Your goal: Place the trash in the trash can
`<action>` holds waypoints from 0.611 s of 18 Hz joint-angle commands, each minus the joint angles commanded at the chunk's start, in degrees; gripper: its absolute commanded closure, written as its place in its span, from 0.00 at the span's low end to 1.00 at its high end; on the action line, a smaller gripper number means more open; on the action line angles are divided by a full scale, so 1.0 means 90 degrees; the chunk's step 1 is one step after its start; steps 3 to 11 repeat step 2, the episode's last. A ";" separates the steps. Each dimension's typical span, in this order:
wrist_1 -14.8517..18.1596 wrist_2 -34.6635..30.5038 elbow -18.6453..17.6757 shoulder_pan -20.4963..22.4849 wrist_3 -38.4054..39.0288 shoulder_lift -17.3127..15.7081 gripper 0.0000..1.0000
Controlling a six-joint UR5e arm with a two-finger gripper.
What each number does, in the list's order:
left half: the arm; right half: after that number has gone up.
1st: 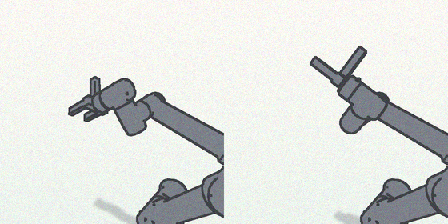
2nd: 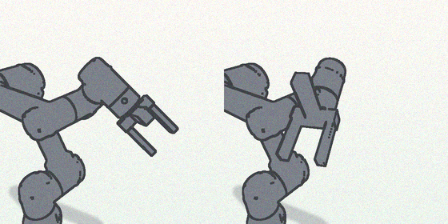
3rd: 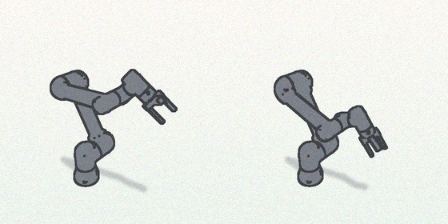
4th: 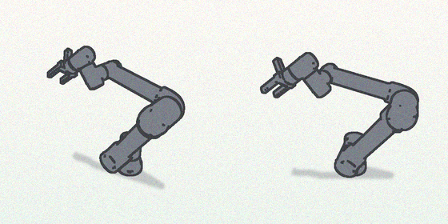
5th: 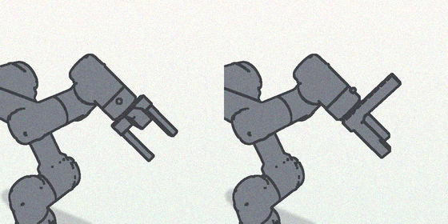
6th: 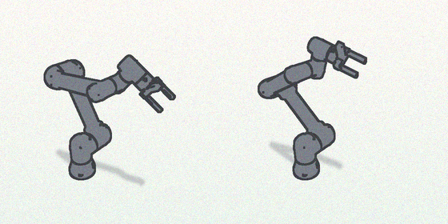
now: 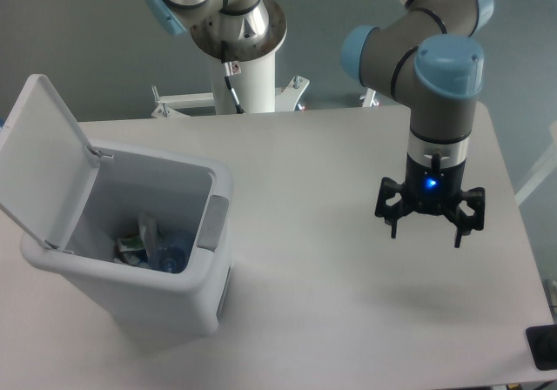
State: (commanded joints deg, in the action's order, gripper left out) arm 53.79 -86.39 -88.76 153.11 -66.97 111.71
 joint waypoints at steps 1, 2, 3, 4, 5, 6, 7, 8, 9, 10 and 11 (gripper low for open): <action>-0.0039 -0.0079 -0.0088 -0.0010 -0.0010 0.0000 0.00; -0.0068 -0.0118 -0.0166 -0.0010 -0.0011 0.0000 0.00; -0.0068 -0.0118 -0.0166 -0.0010 -0.0011 0.0000 0.00; -0.0068 -0.0118 -0.0166 -0.0010 -0.0011 0.0000 0.00; -0.0068 -0.0118 -0.0166 -0.0010 -0.0011 0.0000 0.00; -0.0068 -0.0118 -0.0166 -0.0010 -0.0011 0.0000 0.00; -0.0068 -0.0118 -0.0166 -0.0010 -0.0011 0.0000 0.00; -0.0068 -0.0118 -0.0166 -0.0010 -0.0011 0.0000 0.00; -0.0068 -0.0118 -0.0166 -0.0010 -0.0011 0.0000 0.00; -0.0068 -0.0118 -0.0166 -0.0010 -0.0011 0.0000 0.00; -0.0068 -0.0118 -0.0166 -0.0010 -0.0011 0.0000 0.00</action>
